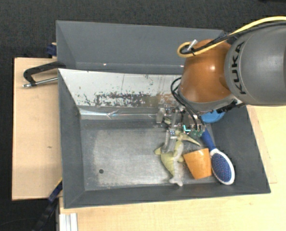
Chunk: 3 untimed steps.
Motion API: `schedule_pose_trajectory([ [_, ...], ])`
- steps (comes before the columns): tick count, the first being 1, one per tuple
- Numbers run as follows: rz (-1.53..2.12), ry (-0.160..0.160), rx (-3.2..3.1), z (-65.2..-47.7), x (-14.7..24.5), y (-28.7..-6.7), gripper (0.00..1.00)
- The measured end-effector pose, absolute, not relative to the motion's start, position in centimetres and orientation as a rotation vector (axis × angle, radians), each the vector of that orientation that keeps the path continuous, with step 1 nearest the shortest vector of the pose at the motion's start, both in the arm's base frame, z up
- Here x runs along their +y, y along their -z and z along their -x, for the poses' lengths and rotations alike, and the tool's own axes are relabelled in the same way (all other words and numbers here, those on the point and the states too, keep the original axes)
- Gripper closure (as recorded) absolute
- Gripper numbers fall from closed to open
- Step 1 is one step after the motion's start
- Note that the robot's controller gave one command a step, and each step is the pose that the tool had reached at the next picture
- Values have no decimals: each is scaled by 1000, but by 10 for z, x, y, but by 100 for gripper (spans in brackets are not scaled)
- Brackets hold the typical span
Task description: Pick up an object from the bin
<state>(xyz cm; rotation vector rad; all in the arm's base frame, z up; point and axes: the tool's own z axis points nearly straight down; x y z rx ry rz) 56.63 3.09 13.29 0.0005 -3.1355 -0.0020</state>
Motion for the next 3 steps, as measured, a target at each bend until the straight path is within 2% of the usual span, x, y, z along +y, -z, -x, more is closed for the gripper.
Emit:
schedule_pose_trajectory([
  [1, -737, 7, -3055, -548, -29, -71, 0],
  [2, -1188, -1, -2917, -543, -1, -102, 0],
  [3, -1773, 2, -2605, -544, -14, -102, 0],
])
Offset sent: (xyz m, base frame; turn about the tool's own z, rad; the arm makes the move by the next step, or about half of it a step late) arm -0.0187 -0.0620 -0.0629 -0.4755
